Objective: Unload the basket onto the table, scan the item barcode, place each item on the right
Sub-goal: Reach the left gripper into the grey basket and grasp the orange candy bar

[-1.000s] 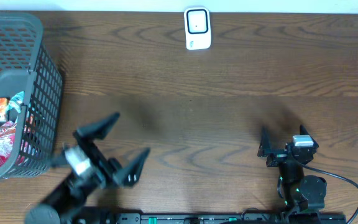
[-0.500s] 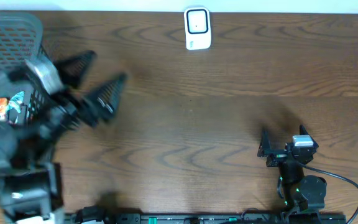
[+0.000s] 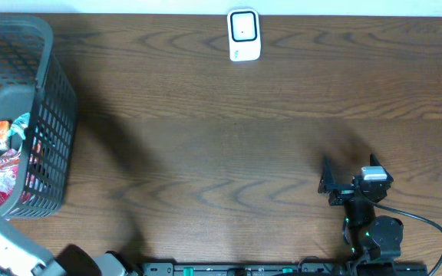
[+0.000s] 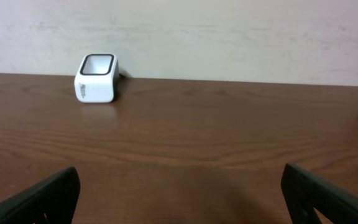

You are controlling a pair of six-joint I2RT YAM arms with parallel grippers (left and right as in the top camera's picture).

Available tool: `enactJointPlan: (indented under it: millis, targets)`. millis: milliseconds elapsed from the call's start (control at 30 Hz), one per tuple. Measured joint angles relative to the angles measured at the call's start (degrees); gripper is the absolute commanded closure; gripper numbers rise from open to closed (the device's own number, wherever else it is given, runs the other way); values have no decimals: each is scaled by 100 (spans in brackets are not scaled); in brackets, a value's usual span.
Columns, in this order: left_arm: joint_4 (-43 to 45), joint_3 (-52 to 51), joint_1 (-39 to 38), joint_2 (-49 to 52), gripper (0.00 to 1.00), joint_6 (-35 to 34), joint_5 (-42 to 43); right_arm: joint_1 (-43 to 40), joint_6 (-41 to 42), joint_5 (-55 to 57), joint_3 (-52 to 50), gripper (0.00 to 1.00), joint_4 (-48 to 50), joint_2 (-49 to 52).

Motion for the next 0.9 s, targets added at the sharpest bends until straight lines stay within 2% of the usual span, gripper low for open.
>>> enactJointPlan:
  millis: [167,367,633,800,833,900]
  targets:
    - [-1305,24,90,761,2,-210,-1523,0,0,0,0,1,-2,0]
    - [-1659,26,94,1764,2,-632,-2608,0,0,0,0,1,-2,0]
    - [-1615,-299,94,2487,2,-1108,-3292,0,0,0,0,1,0,2]
    - [-1003,-970,24,2647,1,-1220,-3407,0,0,0,0,1,-2,2]
    - [-890,-1102,-7,2653,3,-1235,-3423,0,0,0,0,1,-2,0]
    - [-671,-1344,-90,2667,12,-1239,-3438,0,0,0,0,1,-2,2]
